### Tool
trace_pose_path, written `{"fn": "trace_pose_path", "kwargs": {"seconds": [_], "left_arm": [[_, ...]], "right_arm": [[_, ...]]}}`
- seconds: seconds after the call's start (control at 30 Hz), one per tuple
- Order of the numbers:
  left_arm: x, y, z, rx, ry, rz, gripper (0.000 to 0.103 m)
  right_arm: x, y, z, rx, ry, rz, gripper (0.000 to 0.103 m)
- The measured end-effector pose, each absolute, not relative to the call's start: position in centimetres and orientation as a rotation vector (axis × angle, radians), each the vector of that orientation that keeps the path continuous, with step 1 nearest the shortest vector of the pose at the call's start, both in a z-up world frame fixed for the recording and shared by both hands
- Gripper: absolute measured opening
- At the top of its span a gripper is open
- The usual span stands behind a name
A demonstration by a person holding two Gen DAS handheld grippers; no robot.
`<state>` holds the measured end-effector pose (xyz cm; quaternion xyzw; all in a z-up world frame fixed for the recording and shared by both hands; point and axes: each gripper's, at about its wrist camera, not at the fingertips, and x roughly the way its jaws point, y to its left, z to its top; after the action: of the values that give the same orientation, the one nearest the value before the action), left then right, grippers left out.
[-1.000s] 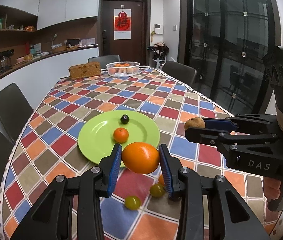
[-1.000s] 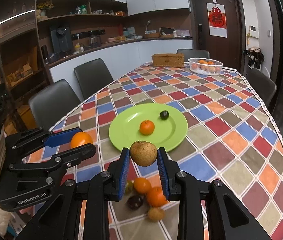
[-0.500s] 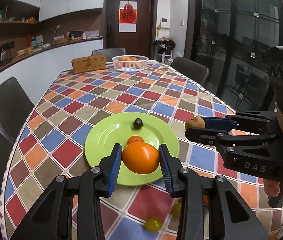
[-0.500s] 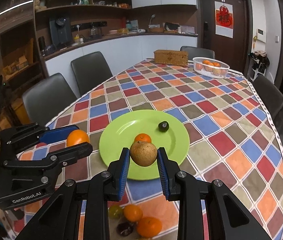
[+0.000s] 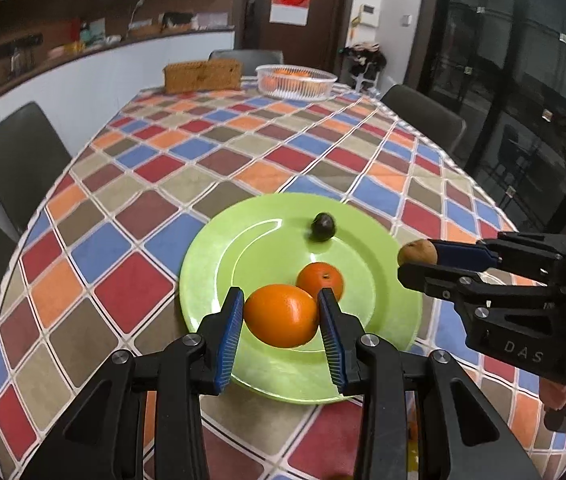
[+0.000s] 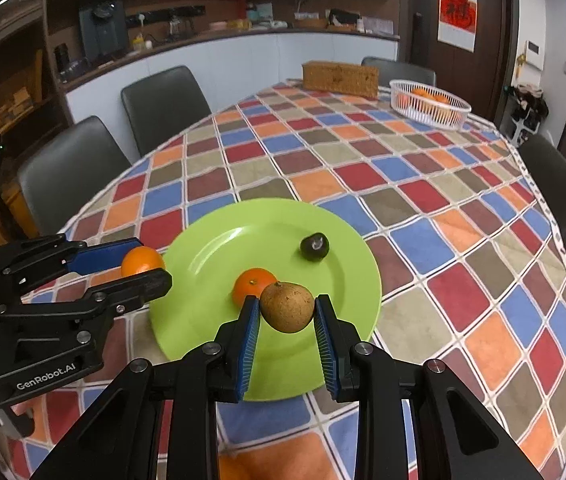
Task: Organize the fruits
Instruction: 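Carry orange with left gripper and kiwi with right gripper onto plate, release, then withdraw both open grippers from the plate back to the fruit cluster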
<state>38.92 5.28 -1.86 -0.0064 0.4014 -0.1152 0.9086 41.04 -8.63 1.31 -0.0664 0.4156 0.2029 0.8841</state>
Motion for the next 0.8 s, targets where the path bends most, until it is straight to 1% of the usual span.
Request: {"fn": "trace_pose_path", "kwargs": {"seconds": [0.27, 0.4, 0.5, 0.6, 0.8], "left_arm": [[40.7, 4.8, -4.8, 0.015, 0.910, -0.208, 0.037], [40.9, 4.6, -5.3, 0.025, 0.922, -0.206, 0.037], [40.8, 4.3, -5.2, 0.048, 0.913, -0.206, 0.038], [40.5, 4.3, -4.9, 0.047, 0.900, -0.207, 0.041], [38.8, 4.3, -3.6, 0.051, 0.855, -0.194, 0.041]], "right_arm": [[43.5, -9.0, -2.1, -0.105, 0.966, 0.393, 0.029], [43.8, -9.1, -2.9, -0.106, 0.980, 0.389, 0.029], [43.8, -9.3, -3.0, -0.101, 0.975, 0.387, 0.030], [43.5, -9.4, -3.0, -0.098, 0.972, 0.387, 0.034], [42.2, -9.7, -2.3, -0.074, 0.954, 0.395, 0.035]]}}
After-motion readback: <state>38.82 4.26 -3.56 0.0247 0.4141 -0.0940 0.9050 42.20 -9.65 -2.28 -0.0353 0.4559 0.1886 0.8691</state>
